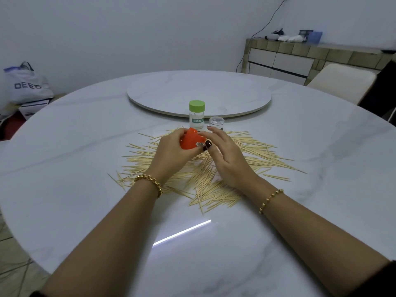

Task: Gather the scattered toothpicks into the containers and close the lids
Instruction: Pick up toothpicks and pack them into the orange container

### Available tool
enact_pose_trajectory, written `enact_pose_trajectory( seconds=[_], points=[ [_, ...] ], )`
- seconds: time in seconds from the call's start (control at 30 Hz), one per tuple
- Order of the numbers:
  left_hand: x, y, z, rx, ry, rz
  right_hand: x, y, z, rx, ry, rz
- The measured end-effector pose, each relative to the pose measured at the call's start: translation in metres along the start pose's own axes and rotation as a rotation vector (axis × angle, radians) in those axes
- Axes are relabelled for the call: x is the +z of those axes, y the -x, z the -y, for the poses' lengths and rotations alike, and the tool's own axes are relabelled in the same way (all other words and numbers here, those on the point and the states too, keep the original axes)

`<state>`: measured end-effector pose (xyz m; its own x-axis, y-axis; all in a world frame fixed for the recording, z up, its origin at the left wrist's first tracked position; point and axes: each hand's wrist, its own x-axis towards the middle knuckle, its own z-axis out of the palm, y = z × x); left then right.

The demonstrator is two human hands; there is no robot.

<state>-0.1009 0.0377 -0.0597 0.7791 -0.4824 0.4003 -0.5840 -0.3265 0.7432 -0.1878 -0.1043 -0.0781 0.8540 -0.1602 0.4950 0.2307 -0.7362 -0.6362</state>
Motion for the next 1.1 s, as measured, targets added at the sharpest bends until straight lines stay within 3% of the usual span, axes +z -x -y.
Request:
enact_pose_trajectory(
  seconds=[0.13,0.23,0.43,0.63,0.87,0.97,1.1],
  points=[
    [0.002,0.001,-0.002,0.015,0.001,0.058,-0.006,-0.002,-0.007,0.093,0.022,-0.033],
    [0.002,0.002,-0.001,0.019,0.007,0.076,-0.014,-0.002,-0.007,0.046,-0.04,-0.113],
    [0.003,0.005,-0.004,0.043,0.018,0.08,-0.016,0.0,-0.01,0.031,0.004,-0.006],
    [0.009,0.008,-0.009,0.059,0.032,0.11,-0.041,0.003,-0.004,-0.035,-0.032,-0.166],
    [0.019,0.018,-0.022,0.077,0.06,0.181,-0.083,0.031,-0.024,0.289,0.038,-0.177],
    [0.021,0.02,-0.026,0.088,0.06,0.198,-0.099,0.03,-0.036,0.376,0.252,-0.18],
    [0.02,0.021,-0.026,0.086,0.053,0.199,-0.112,0.032,-0.055,0.507,0.457,-0.064]
  ],
)
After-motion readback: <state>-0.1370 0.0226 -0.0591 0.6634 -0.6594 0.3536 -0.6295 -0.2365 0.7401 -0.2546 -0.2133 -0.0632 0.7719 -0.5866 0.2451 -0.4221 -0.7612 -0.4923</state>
